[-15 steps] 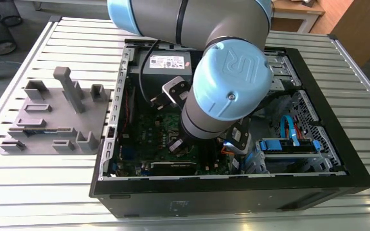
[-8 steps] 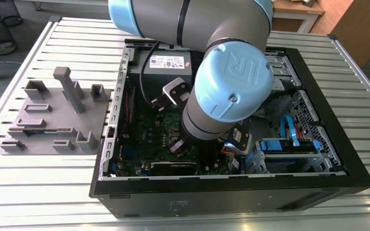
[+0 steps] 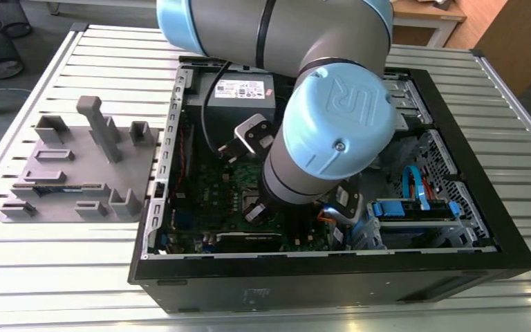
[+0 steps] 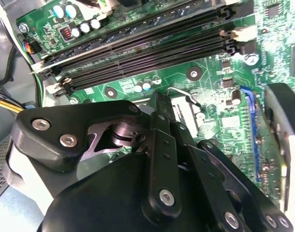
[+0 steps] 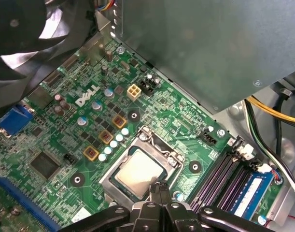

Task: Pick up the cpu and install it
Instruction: 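Install the first cpu locking lever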

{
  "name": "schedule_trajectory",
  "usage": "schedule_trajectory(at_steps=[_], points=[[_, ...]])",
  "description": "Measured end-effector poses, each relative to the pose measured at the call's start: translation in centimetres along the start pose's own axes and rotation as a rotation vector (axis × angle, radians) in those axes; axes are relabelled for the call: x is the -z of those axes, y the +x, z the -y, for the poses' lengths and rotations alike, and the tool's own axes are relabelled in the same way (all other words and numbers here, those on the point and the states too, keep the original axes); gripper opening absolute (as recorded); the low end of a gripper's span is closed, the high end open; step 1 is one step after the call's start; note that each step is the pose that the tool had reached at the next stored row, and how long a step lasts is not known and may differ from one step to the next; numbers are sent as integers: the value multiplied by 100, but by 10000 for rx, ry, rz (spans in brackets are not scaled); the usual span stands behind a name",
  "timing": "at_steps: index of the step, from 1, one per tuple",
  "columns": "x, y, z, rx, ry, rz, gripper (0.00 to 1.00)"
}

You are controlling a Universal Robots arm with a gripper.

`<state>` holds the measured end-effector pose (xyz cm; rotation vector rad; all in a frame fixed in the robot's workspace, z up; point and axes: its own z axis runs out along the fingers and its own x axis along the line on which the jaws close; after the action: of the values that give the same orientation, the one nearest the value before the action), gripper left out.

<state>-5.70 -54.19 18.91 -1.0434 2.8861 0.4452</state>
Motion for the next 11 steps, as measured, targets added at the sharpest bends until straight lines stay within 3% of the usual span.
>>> schedule_trajectory(at_steps=[11], points=[[-11,-5,51,304,-41,-82,11]])
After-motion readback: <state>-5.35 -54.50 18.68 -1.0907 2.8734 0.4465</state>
